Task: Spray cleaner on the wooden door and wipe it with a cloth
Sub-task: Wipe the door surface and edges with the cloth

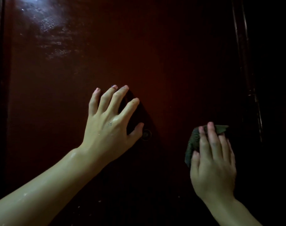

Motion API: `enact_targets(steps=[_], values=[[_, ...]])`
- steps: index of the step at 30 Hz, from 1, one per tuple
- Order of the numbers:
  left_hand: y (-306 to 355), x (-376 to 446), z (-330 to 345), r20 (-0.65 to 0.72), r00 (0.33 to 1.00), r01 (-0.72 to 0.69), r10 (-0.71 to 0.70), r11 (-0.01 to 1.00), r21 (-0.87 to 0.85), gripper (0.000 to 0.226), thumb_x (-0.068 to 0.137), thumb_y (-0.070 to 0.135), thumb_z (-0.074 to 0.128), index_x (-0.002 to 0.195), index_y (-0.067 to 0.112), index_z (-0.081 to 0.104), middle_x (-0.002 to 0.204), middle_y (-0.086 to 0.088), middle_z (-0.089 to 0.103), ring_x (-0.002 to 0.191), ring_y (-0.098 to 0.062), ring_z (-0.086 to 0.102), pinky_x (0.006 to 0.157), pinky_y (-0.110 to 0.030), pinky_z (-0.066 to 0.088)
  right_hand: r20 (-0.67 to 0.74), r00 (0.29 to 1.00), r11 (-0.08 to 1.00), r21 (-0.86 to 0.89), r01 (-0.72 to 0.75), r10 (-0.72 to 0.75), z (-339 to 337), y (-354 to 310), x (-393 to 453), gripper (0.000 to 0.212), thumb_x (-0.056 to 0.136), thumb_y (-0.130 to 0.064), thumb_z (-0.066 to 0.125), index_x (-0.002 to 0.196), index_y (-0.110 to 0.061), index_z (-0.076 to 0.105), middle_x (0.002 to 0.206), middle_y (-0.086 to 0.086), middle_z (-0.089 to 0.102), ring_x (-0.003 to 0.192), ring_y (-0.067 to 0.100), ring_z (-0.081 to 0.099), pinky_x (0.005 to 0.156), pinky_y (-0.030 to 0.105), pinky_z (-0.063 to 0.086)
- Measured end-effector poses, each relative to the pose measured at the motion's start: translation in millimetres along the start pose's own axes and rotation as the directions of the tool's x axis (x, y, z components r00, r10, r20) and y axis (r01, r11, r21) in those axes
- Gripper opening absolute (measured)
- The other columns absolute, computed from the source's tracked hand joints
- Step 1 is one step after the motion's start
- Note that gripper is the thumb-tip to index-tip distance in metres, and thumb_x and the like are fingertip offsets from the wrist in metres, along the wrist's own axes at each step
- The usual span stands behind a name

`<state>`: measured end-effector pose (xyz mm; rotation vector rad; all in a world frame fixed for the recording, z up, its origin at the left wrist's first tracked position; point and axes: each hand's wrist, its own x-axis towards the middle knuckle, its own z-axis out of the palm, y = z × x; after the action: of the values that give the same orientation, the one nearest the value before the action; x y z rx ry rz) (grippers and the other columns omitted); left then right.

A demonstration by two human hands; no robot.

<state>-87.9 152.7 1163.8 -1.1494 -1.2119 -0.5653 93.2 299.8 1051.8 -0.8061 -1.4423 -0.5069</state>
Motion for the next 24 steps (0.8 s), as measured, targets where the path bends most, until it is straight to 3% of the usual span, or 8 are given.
enact_targets(steps=[2, 8, 10, 14, 17, 19, 21, 24], values=[[9.9, 9.5, 2.9, -0.012, 0.999, 0.042, -0.042, 0.999, -0.014, 0.053, 0.084, 0.051, 0.052, 0.125, 0.017, 0.059, 0.141, -0.013, 0.045, 0.135, -0.034, 0.036, 0.112, -0.056, 0.021, -0.017, 0.999, 0.999, 0.005, -0.032, 0.032, -2.3, -10.8, 1.0, 0.061, 0.088, -0.030, 0.034, 0.146, -0.012, 0.032, 0.155, 0.009, 0.028, 0.134, 0.038, 0.034, 0.105, 0.053, 0.032], [38.9, 38.4, 13.7, 0.003, 0.997, 0.072, -0.072, 0.997, -0.013, 0.063, 0.082, 0.061, 0.051, 0.129, 0.020, 0.055, 0.143, -0.013, 0.042, 0.136, -0.034, 0.033, 0.112, -0.057, 0.019, -0.042, 0.915, 0.908, 0.106, 0.404, -0.402, 4.7, -24.1, -2.2, 0.057, 0.082, -0.026, 0.049, 0.138, -0.017, 0.044, 0.149, 0.007, 0.040, 0.126, 0.031, 0.047, 0.106, 0.044, 0.036], [50.4, 45.7, 17.3, 0.012, 0.998, 0.060, -0.060, 0.998, -0.012, 0.067, 0.080, 0.064, 0.051, 0.131, 0.020, 0.054, 0.144, -0.014, 0.041, 0.137, -0.035, 0.032, 0.113, -0.057, 0.018, -0.036, 0.930, 0.927, 0.078, 0.367, -0.365, 7.3, 6.9, 5.8, 0.061, 0.080, -0.028, 0.048, 0.139, -0.017, 0.041, 0.149, 0.008, 0.039, 0.124, 0.033, 0.048, 0.103, 0.046, 0.040], [70.5, 53.2, 22.8, 0.023, 0.997, 0.079, -0.079, 0.997, -0.005, 0.069, 0.077, 0.066, 0.052, 0.128, 0.020, 0.056, 0.141, -0.015, 0.045, 0.134, -0.037, 0.035, 0.111, -0.062, 0.019, -0.001, 0.997, 0.997, 0.003, 0.075, -0.075, 2.2, 80.0, 24.6, 0.061, 0.086, -0.031, 0.038, 0.145, -0.017, 0.032, 0.154, 0.007, 0.031, 0.129, 0.039, 0.041, 0.098, 0.054, 0.043], [80.1, 57.1, 25.1, 0.039, 0.995, 0.096, -0.096, 0.995, -0.002, 0.070, 0.077, 0.069, 0.051, 0.127, 0.020, 0.055, 0.139, -0.015, 0.045, 0.133, -0.038, 0.035, 0.110, -0.065, 0.017, 0.001, 1.000, 1.000, -0.027, -0.011, 0.011, -3.2, 79.3, 32.0, 0.060, 0.088, -0.031, 0.033, 0.146, -0.014, 0.031, 0.155, 0.009, 0.028, 0.132, 0.041, 0.036, 0.100, 0.055, 0.039], [87.1, 62.1, 26.2, 0.048, 0.994, 0.095, -0.095, 0.996, 0.004, 0.072, 0.077, 0.070, 0.051, 0.128, 0.019, 0.055, 0.139, -0.016, 0.045, 0.133, -0.039, 0.035, 0.109, -0.067, 0.017, -0.003, 0.988, 0.988, -0.012, 0.157, -0.157, -3.8, 60.5, 31.3, 0.061, 0.085, -0.030, 0.038, 0.144, -0.013, 0.034, 0.152, 0.011, 0.033, 0.129, 0.039, 0.038, 0.104, 0.051, 0.036], [98.1, 71.0, 27.3, 0.055, 0.995, 0.084, -0.084, 0.996, 0.005, 0.073, 0.076, 0.071, 0.052, 0.128, 0.018, 0.055, 0.139, -0.017, 0.045, 0.131, -0.040, 0.037, 0.108, -0.068, 0.019, 0.011, 0.925, 0.924, 0.051, 0.379, -0.380, -1.3, 46.7, 28.0, 0.061, 0.084, -0.031, 0.044, 0.142, -0.018, 0.036, 0.150, 0.009, 0.038, 0.128, 0.035, 0.041, 0.108, 0.046, 0.032], [114.0, 86.0, 29.4, 0.055, 0.995, 0.083, -0.082, 0.996, -0.016, 0.075, 0.071, 0.068, 0.057, 0.126, 0.017, 0.056, 0.137, -0.019, 0.046, 0.129, -0.042, 0.038, 0.107, -0.070, 0.019, 0.027, 0.896, 0.895, 0.071, 0.440, -0.443, 1.0, 66.1, 43.8, 0.061, 0.084, -0.034, 0.047, 0.143, -0.024, 0.034, 0.151, 0.006, 0.037, 0.129, 0.033, 0.041, 0.108, 0.044, 0.032]])
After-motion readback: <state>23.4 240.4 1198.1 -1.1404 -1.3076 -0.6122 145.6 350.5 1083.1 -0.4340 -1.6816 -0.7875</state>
